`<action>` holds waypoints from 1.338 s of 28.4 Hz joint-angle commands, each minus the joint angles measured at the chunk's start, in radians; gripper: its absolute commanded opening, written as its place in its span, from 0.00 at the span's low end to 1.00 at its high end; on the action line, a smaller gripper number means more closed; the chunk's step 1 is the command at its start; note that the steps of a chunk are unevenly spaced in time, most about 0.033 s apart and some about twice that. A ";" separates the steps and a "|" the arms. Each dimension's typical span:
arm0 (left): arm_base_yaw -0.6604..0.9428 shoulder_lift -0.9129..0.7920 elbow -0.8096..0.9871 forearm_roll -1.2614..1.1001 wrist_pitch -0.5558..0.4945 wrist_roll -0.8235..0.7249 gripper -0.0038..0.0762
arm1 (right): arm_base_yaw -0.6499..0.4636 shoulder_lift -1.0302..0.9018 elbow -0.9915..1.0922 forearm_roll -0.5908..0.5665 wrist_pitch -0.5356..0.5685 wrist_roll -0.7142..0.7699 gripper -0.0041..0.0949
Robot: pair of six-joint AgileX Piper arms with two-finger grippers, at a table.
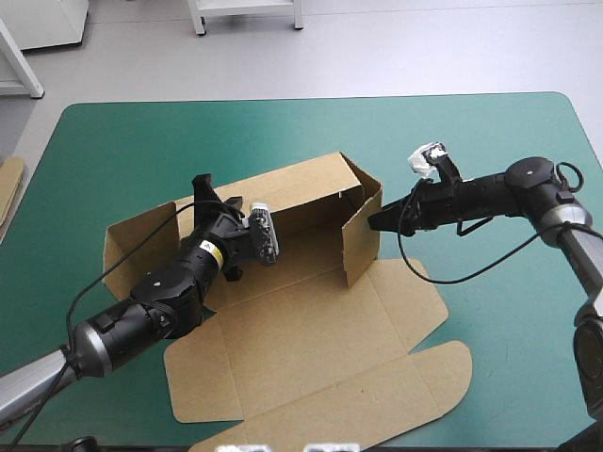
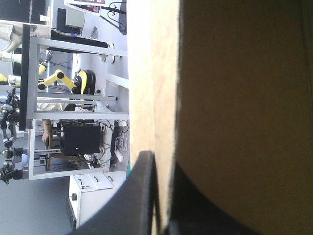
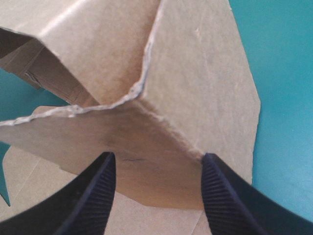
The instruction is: Fold the box
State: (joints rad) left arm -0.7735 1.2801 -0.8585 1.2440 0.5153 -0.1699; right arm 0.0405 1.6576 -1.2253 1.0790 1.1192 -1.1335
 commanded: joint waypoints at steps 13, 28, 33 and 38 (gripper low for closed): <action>0.001 -0.012 -0.007 -0.065 0.079 -0.043 0.04 | 0.114 -0.049 -0.022 -0.025 -0.086 0.007 0.56; 0.001 -0.012 -0.007 -0.065 0.085 -0.043 0.04 | 0.159 -0.077 -0.022 -0.089 -0.232 0.078 0.56; 0.001 0.005 -0.007 -0.060 0.085 -0.053 0.04 | 0.164 -0.101 -0.022 -0.080 -0.286 0.090 0.56; 0.003 0.022 -0.007 -0.043 0.093 -0.073 0.04 | 0.293 -0.103 -0.022 -0.199 -0.399 0.148 0.56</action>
State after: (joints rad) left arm -0.7724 1.3056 -0.8607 1.2654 0.5562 -0.1927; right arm 0.2839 1.6015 -1.2203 0.9065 0.7883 -1.0175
